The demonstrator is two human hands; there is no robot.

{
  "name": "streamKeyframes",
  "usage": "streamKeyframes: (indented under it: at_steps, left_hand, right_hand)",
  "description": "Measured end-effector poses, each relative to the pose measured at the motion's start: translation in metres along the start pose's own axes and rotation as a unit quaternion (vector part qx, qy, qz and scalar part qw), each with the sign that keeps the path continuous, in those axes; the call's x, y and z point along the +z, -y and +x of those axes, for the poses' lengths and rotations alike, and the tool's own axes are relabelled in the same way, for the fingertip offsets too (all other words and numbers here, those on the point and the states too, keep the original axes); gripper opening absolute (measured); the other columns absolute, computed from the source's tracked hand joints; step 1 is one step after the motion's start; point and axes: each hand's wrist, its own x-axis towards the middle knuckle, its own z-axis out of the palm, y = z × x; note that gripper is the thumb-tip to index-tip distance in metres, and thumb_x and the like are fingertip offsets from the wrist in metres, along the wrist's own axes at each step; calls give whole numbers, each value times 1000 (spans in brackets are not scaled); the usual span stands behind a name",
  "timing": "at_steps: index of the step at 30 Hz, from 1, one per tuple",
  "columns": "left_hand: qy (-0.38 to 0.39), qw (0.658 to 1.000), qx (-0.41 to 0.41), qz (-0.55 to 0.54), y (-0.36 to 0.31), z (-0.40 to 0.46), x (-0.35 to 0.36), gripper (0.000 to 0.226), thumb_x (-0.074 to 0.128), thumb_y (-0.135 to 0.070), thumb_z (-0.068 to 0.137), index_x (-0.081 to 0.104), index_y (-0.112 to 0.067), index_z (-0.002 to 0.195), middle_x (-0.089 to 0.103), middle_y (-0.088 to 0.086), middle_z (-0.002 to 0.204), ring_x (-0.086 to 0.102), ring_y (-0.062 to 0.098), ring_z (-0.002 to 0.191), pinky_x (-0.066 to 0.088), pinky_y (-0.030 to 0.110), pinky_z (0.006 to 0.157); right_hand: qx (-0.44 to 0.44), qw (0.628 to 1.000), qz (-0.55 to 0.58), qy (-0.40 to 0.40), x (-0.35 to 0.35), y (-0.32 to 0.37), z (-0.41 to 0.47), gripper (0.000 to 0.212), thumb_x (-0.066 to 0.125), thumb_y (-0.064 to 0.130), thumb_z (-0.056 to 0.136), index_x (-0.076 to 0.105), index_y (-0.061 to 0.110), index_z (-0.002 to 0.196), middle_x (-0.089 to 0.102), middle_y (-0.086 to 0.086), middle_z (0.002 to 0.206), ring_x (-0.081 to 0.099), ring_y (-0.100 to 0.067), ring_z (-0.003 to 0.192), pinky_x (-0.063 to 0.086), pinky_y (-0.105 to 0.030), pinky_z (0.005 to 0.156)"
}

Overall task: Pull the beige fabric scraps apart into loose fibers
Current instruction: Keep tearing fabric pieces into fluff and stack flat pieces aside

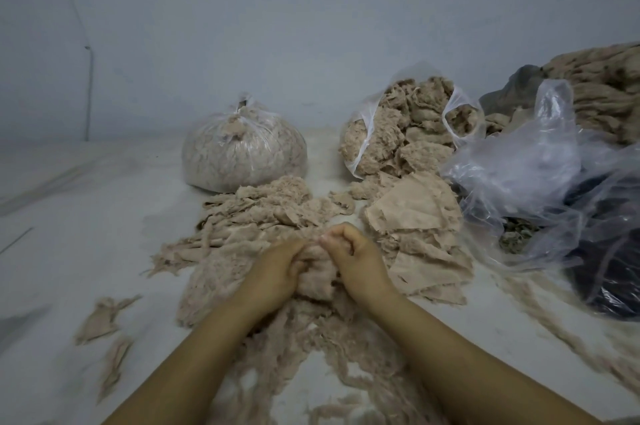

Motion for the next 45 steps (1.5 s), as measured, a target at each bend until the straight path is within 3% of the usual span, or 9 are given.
streamKeyframes:
  at_steps: [11, 20, 25, 28, 31, 33, 36, 41, 45]
  left_hand:
    - [-41, 993, -45, 104, 10, 3, -5, 15, 47, -11, 95, 52, -11, 81, 56, 6, 80, 54, 26, 79, 40, 36, 66]
    - [-91, 992, 41, 82, -8, 5, -1, 16, 35, -22, 94, 42, -16, 81, 50, 1, 80, 51, 26, 76, 43, 38, 64]
    - [-55, 984, -132, 107, 31, -3, -9, 32, 33, -17, 98, 57, -18, 119, 60, 3, 121, 55, 23, 107, 41, 29, 85]
    - [-40, 987, -94, 122, 29, -2, -8, 27, 44, -21, 98, 58, -13, 119, 55, 3, 119, 49, 23, 114, 35, 27, 86]
    - [9, 999, -43, -2, -2, 4, -2, 59, 56, -38, 88, 37, -25, 142, 38, -15, 133, 33, 7, 130, 25, 22, 105]
    - [61, 985, -66, -146, -22, 9, 3, 63, 58, -33, 81, 34, -37, 139, 48, -20, 121, 49, -9, 102, 38, 14, 88]
    - [57, 992, -36, -102, -24, 14, 15, 30, 49, -1, 88, 50, -30, 80, 49, -6, 68, 45, 6, 59, 35, 23, 62]
    - [-1, 998, -57, 19, 6, 9, 13, 20, 41, -2, 96, 58, -12, 97, 60, 7, 93, 55, 24, 88, 33, 26, 66]
    - [36, 981, -75, -174, -5, 10, 5, 45, 50, 7, 84, 57, -19, 119, 56, -8, 120, 49, 8, 116, 38, 2, 83]
  right_hand:
    - [24, 978, 10, -206, -25, -3, -4, 19, 55, 20, 95, 51, 18, 76, 51, 6, 69, 46, 1, 61, 37, -9, 56]
    - [74, 996, -48, -20, -21, -3, -10, 28, 68, 34, 85, 58, 12, 71, 54, 8, 64, 47, -6, 57, 38, -25, 58]
    - [60, 981, 52, -178, -52, 5, 1, 23, 61, 24, 92, 61, 12, 72, 56, -4, 64, 51, -17, 60, 43, -25, 58]
    - [79, 985, 86, -124, -55, 5, 1, 18, 60, 22, 93, 61, 16, 77, 49, 9, 51, 42, -5, 44, 35, -16, 42]
    - [114, 978, 166, -50, -46, 7, -1, 2, 60, 13, 93, 60, 14, 91, 64, -4, 70, 60, -14, 59, 53, -29, 57]
    - [120, 973, 194, -39, -43, 8, -1, 11, 62, 10, 91, 62, 19, 98, 70, -12, 87, 66, -24, 75, 55, -43, 75]
    - [100, 963, 224, -114, -47, 11, 2, 14, 62, 5, 90, 62, 19, 92, 66, -12, 90, 64, -23, 76, 55, -40, 74]
    - [70, 947, 195, -245, -77, 14, 12, 13, 61, 5, 90, 58, 17, 93, 64, -16, 106, 64, -22, 85, 56, -39, 79]
    - [19, 979, 107, -173, -74, 21, 6, 28, 66, 2, 86, 58, 25, 99, 61, 3, 105, 63, 2, 66, 53, -17, 55]
